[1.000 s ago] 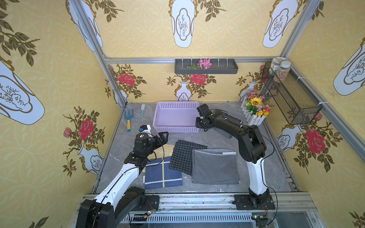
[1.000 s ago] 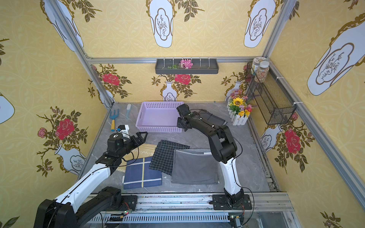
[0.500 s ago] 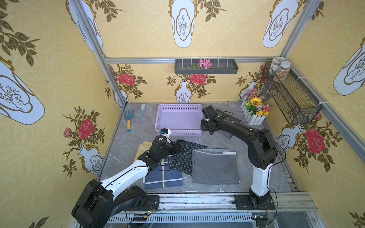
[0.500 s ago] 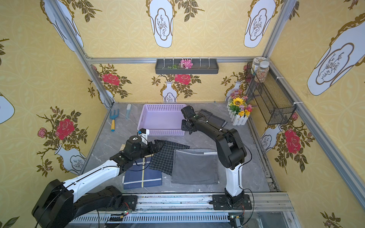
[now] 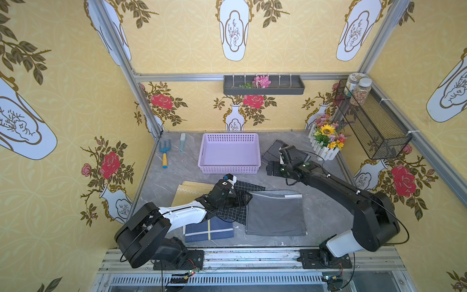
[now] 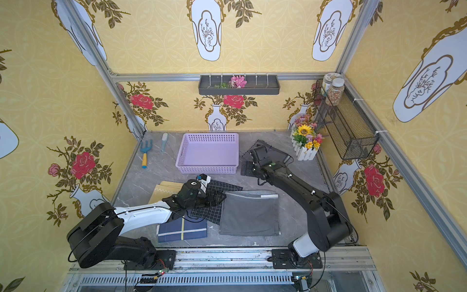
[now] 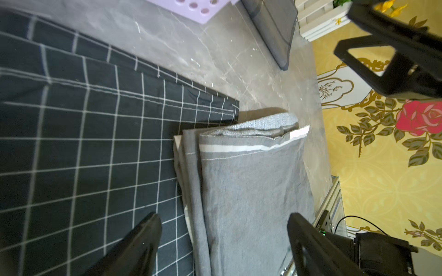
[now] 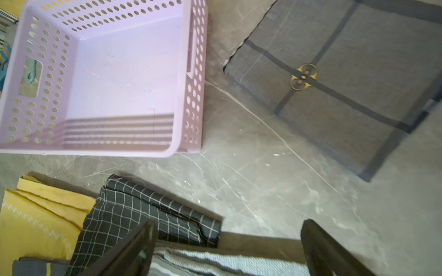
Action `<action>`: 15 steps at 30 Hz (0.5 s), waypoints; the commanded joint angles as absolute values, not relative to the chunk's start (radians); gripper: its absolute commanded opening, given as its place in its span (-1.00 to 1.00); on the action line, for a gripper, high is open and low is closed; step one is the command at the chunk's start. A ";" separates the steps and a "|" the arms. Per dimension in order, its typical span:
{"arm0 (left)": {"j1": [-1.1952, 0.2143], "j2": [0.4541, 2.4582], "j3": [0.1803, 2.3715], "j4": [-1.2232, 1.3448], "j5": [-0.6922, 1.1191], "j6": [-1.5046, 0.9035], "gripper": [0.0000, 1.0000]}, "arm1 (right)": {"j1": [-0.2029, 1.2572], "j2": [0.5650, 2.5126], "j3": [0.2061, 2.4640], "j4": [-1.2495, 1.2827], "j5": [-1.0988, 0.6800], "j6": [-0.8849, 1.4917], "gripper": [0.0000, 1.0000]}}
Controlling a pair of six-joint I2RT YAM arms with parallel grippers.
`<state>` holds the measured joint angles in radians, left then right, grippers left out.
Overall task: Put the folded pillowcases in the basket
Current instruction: Pick up the pillowcase from the center of the board.
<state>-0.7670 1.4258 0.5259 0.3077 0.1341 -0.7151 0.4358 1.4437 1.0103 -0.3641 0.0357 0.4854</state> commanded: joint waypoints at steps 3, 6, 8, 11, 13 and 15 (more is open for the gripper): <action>-0.791 1.491 0.543 0.340 0.171 -0.719 0.67 | 0.402 1.256 0.864 -0.354 0.055 0.454 0.95; -0.810 1.525 0.549 0.341 0.171 -0.751 0.62 | 0.395 1.174 0.806 -0.410 0.097 0.476 0.94; -0.819 1.545 0.556 0.340 0.173 -0.758 0.58 | 0.391 1.131 0.766 -0.430 0.119 0.485 0.95; -0.828 1.575 0.566 0.329 0.173 -0.766 0.53 | 0.385 1.083 0.717 -0.449 0.119 0.496 0.94; -0.837 1.591 0.575 0.313 0.168 -0.766 0.51 | 0.383 1.062 0.692 -0.461 0.111 0.500 0.94; -0.846 1.605 0.588 0.288 0.155 -0.763 0.50 | 0.382 1.042 0.669 -0.467 0.099 0.506 0.95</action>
<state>-0.8356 1.5848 0.5751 0.3161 0.1604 -0.7601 0.3840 1.0660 0.6933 -0.4496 0.1020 0.4934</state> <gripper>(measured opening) 0.755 0.972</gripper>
